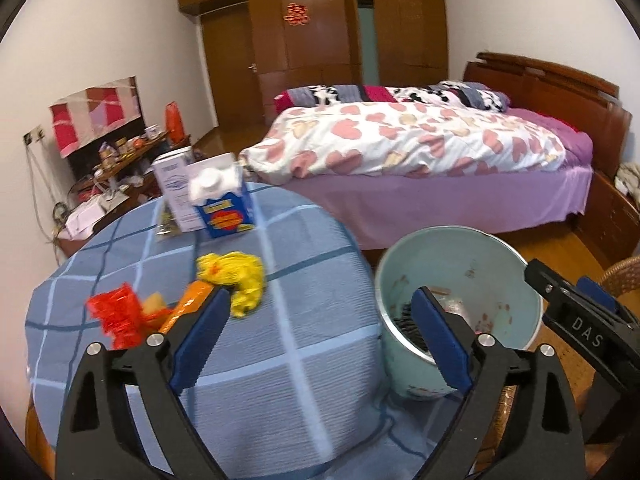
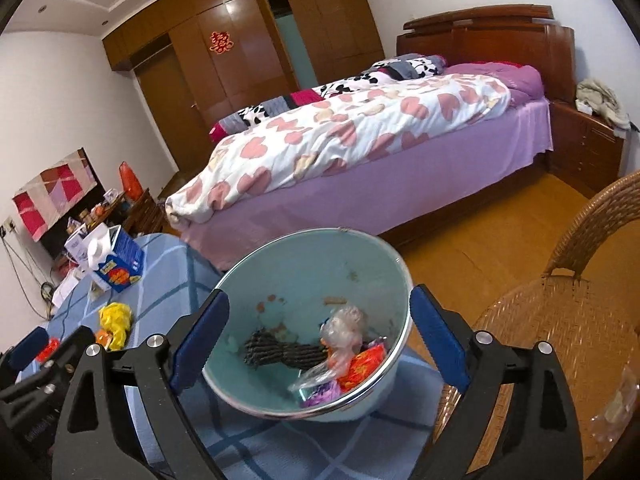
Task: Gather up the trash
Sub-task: 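Move both open tools back over the remaining trash on the table, then grasp the red plastic bag with left tool while right tool grasps yellow plastic bag, then carry the red bag and yellow bag over the wastebasket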
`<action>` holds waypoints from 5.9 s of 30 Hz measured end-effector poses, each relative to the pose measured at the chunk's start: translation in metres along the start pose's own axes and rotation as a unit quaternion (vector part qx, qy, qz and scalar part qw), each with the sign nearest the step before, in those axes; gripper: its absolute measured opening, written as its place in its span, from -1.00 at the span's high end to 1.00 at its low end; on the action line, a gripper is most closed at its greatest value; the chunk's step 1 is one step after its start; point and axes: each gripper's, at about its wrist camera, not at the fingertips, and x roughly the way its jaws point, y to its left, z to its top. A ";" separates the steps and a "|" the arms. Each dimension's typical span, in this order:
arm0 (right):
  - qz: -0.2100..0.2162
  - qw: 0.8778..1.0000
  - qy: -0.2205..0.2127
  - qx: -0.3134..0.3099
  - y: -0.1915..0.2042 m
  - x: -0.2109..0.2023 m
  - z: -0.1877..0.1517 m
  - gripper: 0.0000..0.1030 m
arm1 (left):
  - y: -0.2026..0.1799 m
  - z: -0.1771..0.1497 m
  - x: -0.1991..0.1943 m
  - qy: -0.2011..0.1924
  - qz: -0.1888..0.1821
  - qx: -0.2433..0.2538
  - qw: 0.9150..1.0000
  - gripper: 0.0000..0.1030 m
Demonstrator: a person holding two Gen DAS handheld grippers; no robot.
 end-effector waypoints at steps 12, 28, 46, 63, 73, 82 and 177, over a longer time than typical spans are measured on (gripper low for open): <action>0.049 0.996 0.024 -0.064 0.059 -0.007 -0.016 -0.75 | 0.058 -0.013 -0.011 0.007 0.035 -0.037 0.999 -0.82; 0.097 0.984 0.057 -0.135 0.129 -0.001 -0.043 -0.73 | 0.161 -0.051 -0.014 0.039 0.088 -0.101 0.990 -0.83; 0.151 0.967 0.104 -0.177 0.190 0.036 -0.061 -0.33 | 0.206 -0.057 0.031 0.073 0.047 -0.139 0.986 -0.42; 0.152 0.958 0.142 -0.197 0.230 0.101 -0.052 -0.33 | 0.240 -0.042 0.026 0.034 0.051 -0.169 0.984 0.54; 0.170 0.946 0.187 -0.201 0.246 0.128 -0.053 0.49 | 0.254 -0.047 0.014 0.033 0.053 -0.188 0.980 0.54; 0.187 0.958 0.137 -0.168 0.229 0.087 -0.043 0.57 | 0.246 -0.046 0.004 0.034 0.069 -0.173 0.982 0.54; 0.143 0.985 0.025 -0.090 0.079 -0.058 -0.034 0.59 | 0.086 -0.023 -0.049 0.001 0.008 -0.037 0.999 0.52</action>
